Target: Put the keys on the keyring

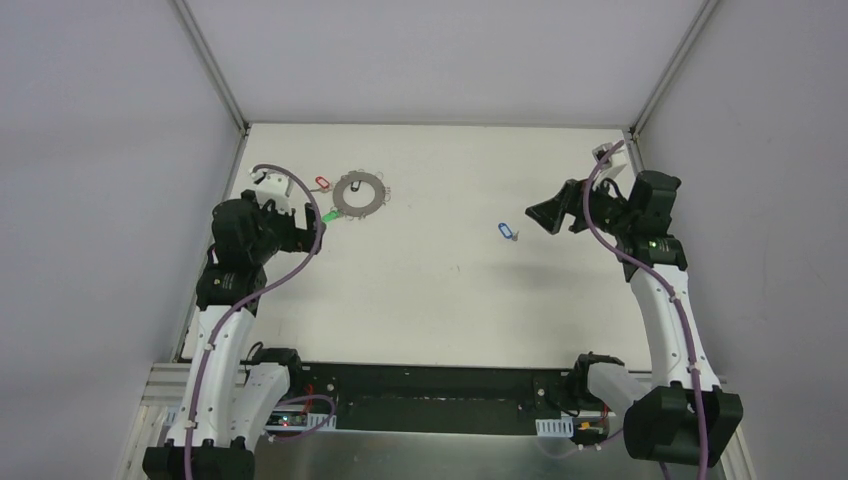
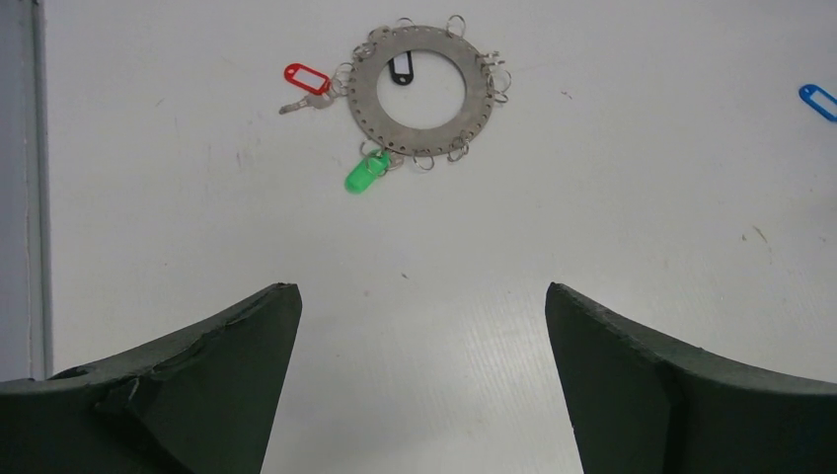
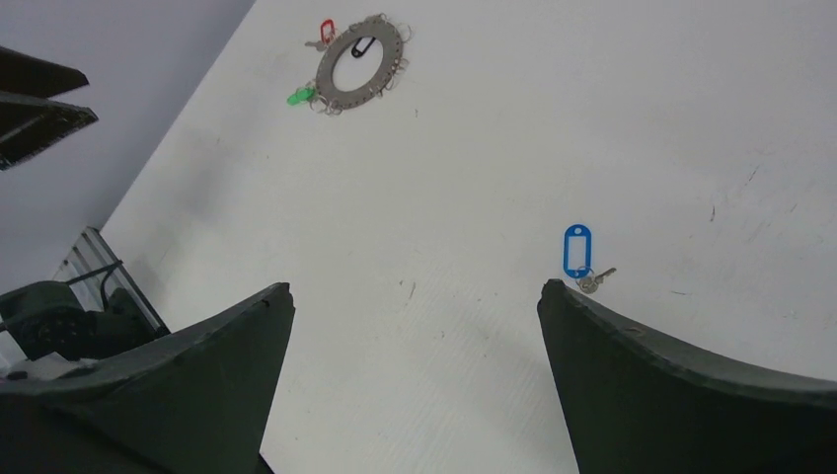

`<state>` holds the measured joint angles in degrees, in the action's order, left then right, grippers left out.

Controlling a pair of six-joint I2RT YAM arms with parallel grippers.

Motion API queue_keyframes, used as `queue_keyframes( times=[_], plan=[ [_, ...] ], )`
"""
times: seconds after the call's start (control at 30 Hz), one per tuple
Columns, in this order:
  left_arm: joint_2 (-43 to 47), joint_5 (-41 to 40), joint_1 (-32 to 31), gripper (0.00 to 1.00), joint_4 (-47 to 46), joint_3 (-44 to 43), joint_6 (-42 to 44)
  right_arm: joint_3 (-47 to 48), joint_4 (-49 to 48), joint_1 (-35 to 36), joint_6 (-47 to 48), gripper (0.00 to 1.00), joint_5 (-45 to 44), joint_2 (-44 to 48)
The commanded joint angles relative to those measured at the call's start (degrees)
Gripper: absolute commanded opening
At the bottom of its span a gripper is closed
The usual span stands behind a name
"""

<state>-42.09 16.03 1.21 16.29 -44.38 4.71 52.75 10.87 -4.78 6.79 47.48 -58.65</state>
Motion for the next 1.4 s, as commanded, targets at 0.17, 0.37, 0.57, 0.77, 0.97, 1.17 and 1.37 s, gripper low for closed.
queue_keyframes(
  times=[0.17, 0.37, 0.57, 0.77, 0.97, 1.17, 1.37],
  plan=[
    [-11.1, -5.75, -8.93, 0.99, 9.45, -8.42, 9.81, 3.27, 3.34, 13.58, 10.2, 0.98, -13.45, -4.06],
    [-27.32, -13.71, -17.15, 0.97, 12.35, -17.32, 9.73, -1.1, -0.78, 15.06, 9.48, 0.98, -11.67, -6.46],
    [-49.16, -13.82, -18.44, 0.85, 20.81, -36.94, 4.32, -2.75, 0.53, 14.87, 11.79, 0.98, -12.15, -4.89],
    [-68.18, -14.38, -20.62, 0.76, 27.85, -58.96, 0.56, -2.35, 1.49, 14.34, 12.19, 0.98, -11.76, -5.53],
    [-82.26, -14.97, -21.69, 0.64, 32.69, -73.0, -7.22, -2.3, 1.95, 12.84, 12.02, 0.98, -11.13, -4.81],
    [-87.05, -17.62, -21.78, 0.57, 32.11, -75.58, -13.92, -2.45, 1.94, 10.85, 11.57, 0.98, -9.85, -4.34],
    [-87.93, -18.24, -21.74, 0.52, 29.99, -72.83, -19.3, -2.39, 2.04, 9.88, 10.91, 0.98, -7.79, -4.6]
  ],
)
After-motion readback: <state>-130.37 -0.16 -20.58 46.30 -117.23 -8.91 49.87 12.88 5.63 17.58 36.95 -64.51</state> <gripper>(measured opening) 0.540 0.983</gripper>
